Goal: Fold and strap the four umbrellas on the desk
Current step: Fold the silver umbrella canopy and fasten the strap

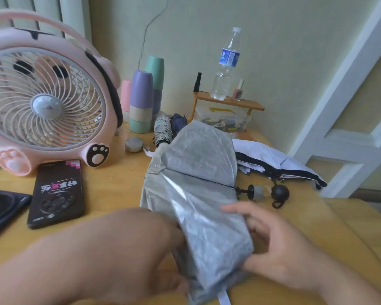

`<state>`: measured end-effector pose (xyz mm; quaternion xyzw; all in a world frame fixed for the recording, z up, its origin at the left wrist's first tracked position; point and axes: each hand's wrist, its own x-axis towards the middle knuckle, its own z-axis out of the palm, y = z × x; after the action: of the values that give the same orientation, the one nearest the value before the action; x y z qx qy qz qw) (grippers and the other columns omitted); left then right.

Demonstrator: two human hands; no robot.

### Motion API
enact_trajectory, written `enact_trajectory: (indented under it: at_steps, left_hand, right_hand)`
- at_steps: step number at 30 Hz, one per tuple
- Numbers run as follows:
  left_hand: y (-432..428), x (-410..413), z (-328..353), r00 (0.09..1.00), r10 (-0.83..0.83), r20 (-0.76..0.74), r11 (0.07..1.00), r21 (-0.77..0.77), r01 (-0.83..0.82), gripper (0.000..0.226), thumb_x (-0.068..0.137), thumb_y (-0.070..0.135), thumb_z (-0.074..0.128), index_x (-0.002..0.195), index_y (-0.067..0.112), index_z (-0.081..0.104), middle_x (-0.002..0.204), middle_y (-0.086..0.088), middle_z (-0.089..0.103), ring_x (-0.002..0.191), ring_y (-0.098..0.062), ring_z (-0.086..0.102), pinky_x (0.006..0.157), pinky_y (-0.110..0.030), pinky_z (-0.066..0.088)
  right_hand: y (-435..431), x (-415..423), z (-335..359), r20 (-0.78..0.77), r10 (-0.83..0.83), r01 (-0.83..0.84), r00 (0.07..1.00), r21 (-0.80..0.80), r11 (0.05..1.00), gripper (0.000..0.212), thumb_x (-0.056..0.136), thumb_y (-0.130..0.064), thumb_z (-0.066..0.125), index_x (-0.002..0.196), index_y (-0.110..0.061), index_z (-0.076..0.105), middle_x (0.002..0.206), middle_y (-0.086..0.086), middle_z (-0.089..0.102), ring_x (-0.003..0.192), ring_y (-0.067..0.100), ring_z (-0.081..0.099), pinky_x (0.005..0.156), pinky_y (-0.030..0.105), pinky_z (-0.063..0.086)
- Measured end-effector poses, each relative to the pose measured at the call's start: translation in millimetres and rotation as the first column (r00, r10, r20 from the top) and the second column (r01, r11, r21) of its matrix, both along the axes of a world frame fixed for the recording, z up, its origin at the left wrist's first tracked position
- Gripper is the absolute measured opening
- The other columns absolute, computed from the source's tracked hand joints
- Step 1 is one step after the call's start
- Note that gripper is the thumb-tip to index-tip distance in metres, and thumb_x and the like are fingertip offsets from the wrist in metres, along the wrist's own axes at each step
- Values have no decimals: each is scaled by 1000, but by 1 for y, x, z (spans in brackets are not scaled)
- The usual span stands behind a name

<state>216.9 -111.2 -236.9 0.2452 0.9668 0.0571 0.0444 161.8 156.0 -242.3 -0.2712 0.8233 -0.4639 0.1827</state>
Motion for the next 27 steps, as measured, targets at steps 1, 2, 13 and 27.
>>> enact_trajectory:
  at_steps: [1, 2, 13, 27]
  left_hand:
    - [-6, 3, 7, 996, 20, -87, 1000, 14, -19, 75, 64, 91, 21, 121, 56, 54, 124, 28, 59, 120, -4, 56, 101, -32, 47]
    - [-10, 1, 13, 979, 38, -200, 998, 48, -29, 68, 64, 90, 24, 102, 48, 60, 98, 25, 63, 95, 0, 63, 84, -31, 54]
    - [11, -33, -26, 979, 94, -179, 973, 224, -52, 81, 88, 86, 19, 150, 38, 39, 159, 15, 32, 148, -5, 24, 118, -10, 2]
    - [23, -37, -35, 998, 33, 56, 999, 41, -36, 95, 69, 103, 20, 148, 64, -17, 163, 22, -29, 146, -7, -39, 124, -45, -17]
  right_hand:
    - [2, 3, -5, -4, 2, -2, 1000, 53, 999, 80, 71, 3, 88, 133, -35, 55, 124, -16, 71, 121, 3, 63, 97, 16, 50]
    - [3, 4, -9, -6, -8, 9, 1000, 82, 997, 81, 71, 1, 89, 134, -36, 53, 123, -22, 70, 121, -1, 62, 97, 13, 48]
    - [12, 0, -18, -7, 16, -17, 1000, -99, 995, 54, 74, -30, 88, 123, -34, 66, 119, -2, 74, 118, 16, 66, 98, 21, 46]
    - [16, -4, -32, -62, -47, 32, 997, -225, 974, 40, 83, -9, 78, 119, -22, 67, 93, 9, 74, 93, 21, 70, 90, 30, 52]
